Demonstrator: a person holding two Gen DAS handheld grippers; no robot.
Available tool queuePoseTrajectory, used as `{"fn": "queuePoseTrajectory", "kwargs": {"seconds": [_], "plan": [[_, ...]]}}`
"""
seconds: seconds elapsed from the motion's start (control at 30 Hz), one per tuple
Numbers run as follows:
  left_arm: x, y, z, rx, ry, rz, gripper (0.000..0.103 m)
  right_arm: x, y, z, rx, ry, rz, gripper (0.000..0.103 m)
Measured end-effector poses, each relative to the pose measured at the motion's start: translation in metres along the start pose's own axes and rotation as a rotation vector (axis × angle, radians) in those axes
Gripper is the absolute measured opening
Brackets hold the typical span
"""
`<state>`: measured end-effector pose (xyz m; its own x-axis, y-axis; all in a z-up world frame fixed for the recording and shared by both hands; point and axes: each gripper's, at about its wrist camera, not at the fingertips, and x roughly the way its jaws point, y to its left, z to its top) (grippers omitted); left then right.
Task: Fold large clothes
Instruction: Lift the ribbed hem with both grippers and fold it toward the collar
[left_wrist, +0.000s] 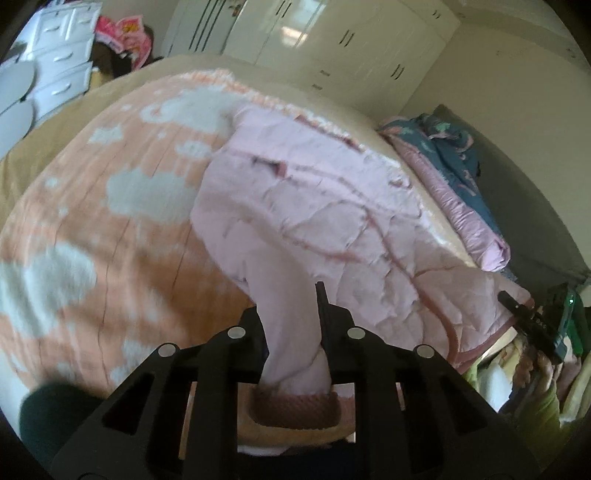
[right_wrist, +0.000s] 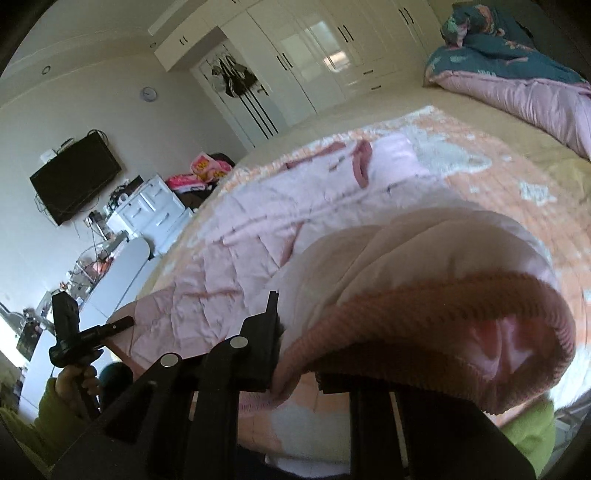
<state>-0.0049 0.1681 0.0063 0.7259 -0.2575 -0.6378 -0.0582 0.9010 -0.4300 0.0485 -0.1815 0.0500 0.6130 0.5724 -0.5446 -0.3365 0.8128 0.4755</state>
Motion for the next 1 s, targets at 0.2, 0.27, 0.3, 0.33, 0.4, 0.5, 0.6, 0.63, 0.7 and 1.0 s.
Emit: {"fn": "queuePoseTrajectory", "kwargs": {"seconds": [0.2, 0.27, 0.3, 0.33, 0.4, 0.5, 0.6, 0.63, 0.7, 1.0], "plan": [[-0.003, -0.016, 0.039, 0.03, -0.067, -0.034, 0.011, -0.001, 0.004, 0.033, -0.028, -0.054, 0.008, 0.014], [-0.004, -0.022, 0.052, 0.043, -0.087, -0.041, 0.011, -0.002, 0.004, 0.046, -0.031, -0.07, 0.015, 0.014], [-0.004, -0.024, 0.058, 0.049, -0.096, -0.044, 0.011, -0.002, 0.006, 0.052, -0.039, -0.079, 0.013, 0.014], [-0.005, -0.027, 0.065, 0.057, -0.108, -0.045, 0.011, -0.001, 0.007, 0.058, -0.048, -0.087, 0.012, 0.014], [-0.005, -0.03, 0.074, 0.06, -0.119, -0.049, 0.011, -0.001, 0.008, 0.068, -0.055, -0.097, 0.012, 0.014], [-0.004, -0.035, 0.089, 0.072, -0.133, -0.05, 0.011, 0.001, 0.008, 0.083, -0.058, -0.11, 0.015, 0.013], [-0.003, -0.039, 0.102, 0.083, -0.144, -0.05, 0.011, 0.003, 0.009, 0.096, -0.066, -0.12, 0.011, 0.013], [-0.002, -0.041, 0.107, 0.086, -0.148, -0.049, 0.011, 0.003, 0.009, 0.098, -0.068, -0.122, 0.011, 0.013], [-0.001, -0.043, 0.114, 0.088, -0.153, -0.049, 0.011, 0.005, 0.008, 0.106, -0.069, -0.128, 0.01, 0.013], [0.009, -0.056, 0.153, 0.105, -0.176, -0.035, 0.011, 0.021, 0.0, 0.146, -0.052, -0.152, 0.013, 0.013]]}}
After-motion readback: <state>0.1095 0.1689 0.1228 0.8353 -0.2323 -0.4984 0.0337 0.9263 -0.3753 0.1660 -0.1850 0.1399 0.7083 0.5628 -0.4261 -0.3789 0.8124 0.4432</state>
